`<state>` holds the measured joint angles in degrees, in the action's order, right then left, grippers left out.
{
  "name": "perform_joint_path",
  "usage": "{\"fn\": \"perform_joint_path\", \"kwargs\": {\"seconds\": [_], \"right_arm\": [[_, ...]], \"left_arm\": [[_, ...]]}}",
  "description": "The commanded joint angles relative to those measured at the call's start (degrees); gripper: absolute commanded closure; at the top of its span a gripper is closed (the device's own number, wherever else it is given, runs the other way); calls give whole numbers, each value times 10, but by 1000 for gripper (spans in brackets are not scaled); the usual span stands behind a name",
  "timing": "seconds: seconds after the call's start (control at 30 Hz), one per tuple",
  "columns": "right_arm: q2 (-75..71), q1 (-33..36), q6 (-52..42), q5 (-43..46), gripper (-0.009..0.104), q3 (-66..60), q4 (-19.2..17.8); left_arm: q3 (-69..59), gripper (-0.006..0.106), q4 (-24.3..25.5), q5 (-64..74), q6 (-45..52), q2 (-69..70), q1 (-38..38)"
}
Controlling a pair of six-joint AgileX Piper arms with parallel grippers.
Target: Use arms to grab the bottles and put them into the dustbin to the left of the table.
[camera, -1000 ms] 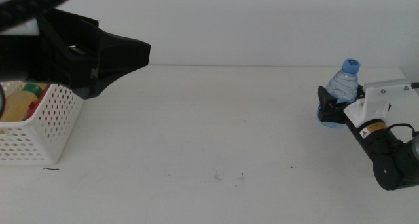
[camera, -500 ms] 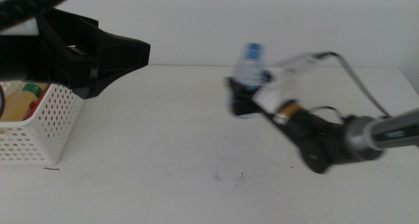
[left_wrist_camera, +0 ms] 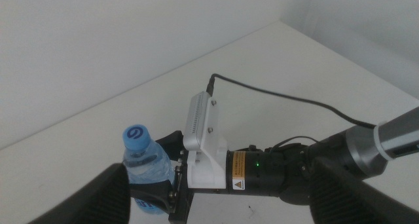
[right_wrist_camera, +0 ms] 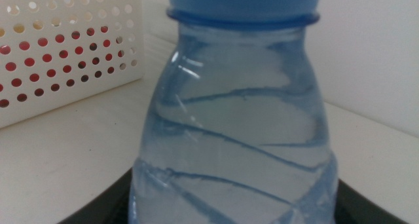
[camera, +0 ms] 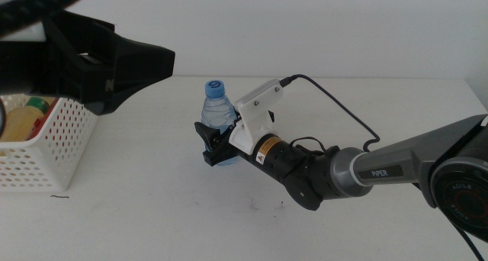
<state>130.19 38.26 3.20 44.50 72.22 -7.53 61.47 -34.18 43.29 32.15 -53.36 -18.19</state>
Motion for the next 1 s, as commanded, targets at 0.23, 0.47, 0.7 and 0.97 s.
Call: {"fn": "perform_joint_path", "kwargs": {"seconds": [0.23, 0.47, 0.7, 0.97], "right_arm": [[-45, -5, 33, -83, 1, -26, -47], [-210, -6, 75, -125, 3, -187, -65], [-476, -4, 169, -537, 3, -235, -73], [-638, -4, 23, -944, 3, -42, 59]], "left_arm": [[-2, 7, -2, -7, -6, 1, -1], [-2, 7, -2, -7, -6, 1, -1], [-2, 7, -2, -7, -6, 1, -1], [-2, 7, -2, -7, -6, 1, -1]]}}
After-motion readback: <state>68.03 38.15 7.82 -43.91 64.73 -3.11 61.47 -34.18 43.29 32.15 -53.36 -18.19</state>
